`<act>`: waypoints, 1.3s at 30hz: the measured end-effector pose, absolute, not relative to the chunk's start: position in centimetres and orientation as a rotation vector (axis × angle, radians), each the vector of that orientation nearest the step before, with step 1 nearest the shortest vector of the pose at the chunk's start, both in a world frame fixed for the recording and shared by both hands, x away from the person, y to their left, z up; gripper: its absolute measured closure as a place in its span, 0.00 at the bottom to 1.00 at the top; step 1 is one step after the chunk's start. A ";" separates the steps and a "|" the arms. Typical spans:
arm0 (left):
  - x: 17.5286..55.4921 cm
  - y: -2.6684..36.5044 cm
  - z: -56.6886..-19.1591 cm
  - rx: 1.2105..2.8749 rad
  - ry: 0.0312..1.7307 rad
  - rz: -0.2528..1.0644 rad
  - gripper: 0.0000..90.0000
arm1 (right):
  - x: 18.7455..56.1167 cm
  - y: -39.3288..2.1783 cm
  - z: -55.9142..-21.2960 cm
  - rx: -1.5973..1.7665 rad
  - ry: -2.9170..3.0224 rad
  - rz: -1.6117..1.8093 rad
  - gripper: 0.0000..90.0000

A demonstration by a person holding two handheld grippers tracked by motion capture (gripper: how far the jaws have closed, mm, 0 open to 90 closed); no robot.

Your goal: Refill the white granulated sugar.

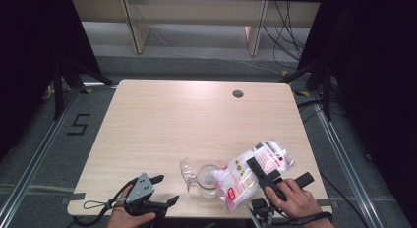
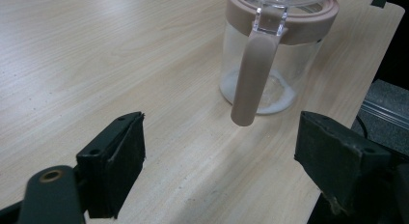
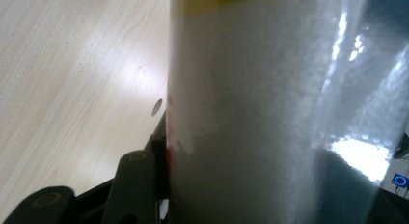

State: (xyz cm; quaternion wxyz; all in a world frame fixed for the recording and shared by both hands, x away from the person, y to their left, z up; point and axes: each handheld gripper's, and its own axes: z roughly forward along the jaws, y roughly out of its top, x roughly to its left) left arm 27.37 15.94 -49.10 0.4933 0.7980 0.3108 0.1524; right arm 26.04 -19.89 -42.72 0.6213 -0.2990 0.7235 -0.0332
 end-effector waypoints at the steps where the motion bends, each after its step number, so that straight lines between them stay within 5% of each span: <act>1: 27.4 16.0 -49.1 1.940 0.752 0.371 0.20 | 26.0 -19.9 -42.7 -0.689 1.661 -0.076 0.60; 39: 27.3 16.0 -49.0 1.929 0.760 0.375 0.20 | 25.6 -19.9 -42.7 -0.654 1.676 -0.063 0.61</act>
